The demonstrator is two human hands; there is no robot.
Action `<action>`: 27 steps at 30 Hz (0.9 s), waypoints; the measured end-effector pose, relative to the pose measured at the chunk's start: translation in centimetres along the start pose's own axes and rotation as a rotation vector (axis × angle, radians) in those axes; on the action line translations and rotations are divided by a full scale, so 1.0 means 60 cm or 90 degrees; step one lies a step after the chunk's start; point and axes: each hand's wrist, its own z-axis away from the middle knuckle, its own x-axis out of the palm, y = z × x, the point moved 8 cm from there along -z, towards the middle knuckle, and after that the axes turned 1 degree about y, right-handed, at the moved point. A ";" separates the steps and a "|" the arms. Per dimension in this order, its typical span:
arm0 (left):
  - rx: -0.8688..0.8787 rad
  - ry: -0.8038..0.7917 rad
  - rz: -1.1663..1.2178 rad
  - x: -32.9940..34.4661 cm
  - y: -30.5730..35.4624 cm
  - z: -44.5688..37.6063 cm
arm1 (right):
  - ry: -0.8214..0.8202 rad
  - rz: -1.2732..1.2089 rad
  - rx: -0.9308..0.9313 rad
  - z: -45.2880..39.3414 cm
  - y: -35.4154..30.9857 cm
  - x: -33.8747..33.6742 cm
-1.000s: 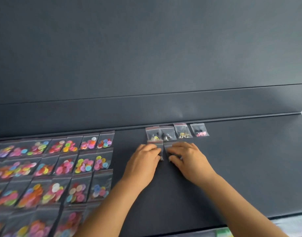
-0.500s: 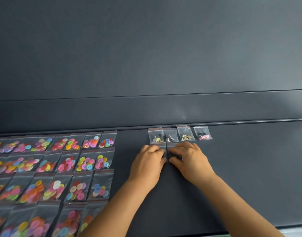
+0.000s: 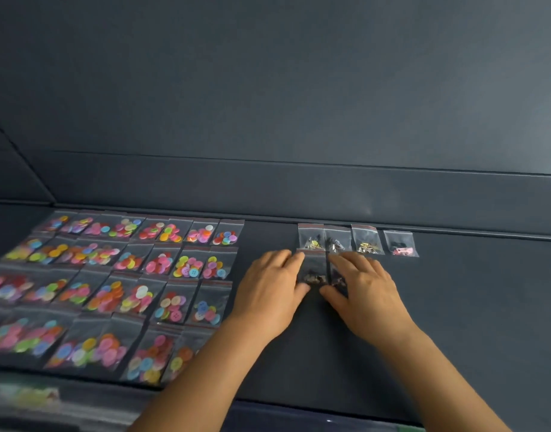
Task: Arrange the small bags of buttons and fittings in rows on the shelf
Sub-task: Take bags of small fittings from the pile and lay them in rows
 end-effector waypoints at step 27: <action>-0.342 0.138 -0.042 -0.219 -0.536 0.484 | -0.162 -0.031 -0.397 0.115 -0.714 0.193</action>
